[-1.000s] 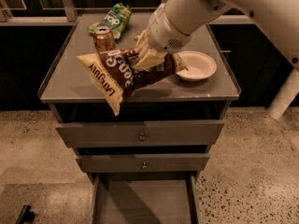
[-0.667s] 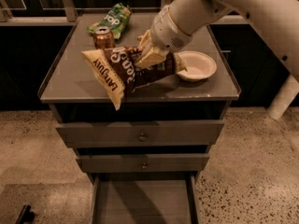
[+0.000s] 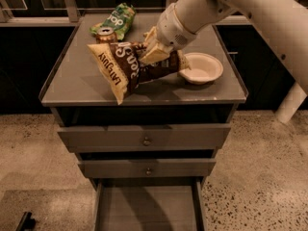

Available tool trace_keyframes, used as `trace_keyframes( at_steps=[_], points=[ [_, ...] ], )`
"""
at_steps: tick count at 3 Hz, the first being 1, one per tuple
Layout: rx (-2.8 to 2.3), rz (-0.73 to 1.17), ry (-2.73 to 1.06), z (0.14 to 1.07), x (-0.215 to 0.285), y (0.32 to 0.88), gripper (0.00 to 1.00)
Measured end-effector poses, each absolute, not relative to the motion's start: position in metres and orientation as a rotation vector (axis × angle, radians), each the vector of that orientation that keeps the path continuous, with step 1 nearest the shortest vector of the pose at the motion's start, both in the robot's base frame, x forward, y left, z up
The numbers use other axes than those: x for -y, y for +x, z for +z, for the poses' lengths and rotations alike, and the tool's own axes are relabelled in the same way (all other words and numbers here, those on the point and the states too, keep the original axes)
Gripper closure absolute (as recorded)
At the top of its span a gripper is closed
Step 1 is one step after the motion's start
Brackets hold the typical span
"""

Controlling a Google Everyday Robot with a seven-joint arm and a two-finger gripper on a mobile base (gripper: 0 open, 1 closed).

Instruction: Pick brown chip bag from bottom drawer and place on counter

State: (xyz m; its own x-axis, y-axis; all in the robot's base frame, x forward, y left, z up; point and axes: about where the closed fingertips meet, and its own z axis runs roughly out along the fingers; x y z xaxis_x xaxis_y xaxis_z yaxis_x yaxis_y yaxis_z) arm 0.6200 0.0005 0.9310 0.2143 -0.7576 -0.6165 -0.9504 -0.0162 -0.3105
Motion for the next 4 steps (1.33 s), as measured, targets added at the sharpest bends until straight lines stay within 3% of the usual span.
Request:
trace_keyframes(
  at_steps=[1,4],
  points=[
    [-1.587,0.363,-1.815,0.9310,-0.0005,0.6201,0.81],
    [-1.587,0.364,-1.816,0.9309,-0.0006,0.6201,0.11]
  ],
)
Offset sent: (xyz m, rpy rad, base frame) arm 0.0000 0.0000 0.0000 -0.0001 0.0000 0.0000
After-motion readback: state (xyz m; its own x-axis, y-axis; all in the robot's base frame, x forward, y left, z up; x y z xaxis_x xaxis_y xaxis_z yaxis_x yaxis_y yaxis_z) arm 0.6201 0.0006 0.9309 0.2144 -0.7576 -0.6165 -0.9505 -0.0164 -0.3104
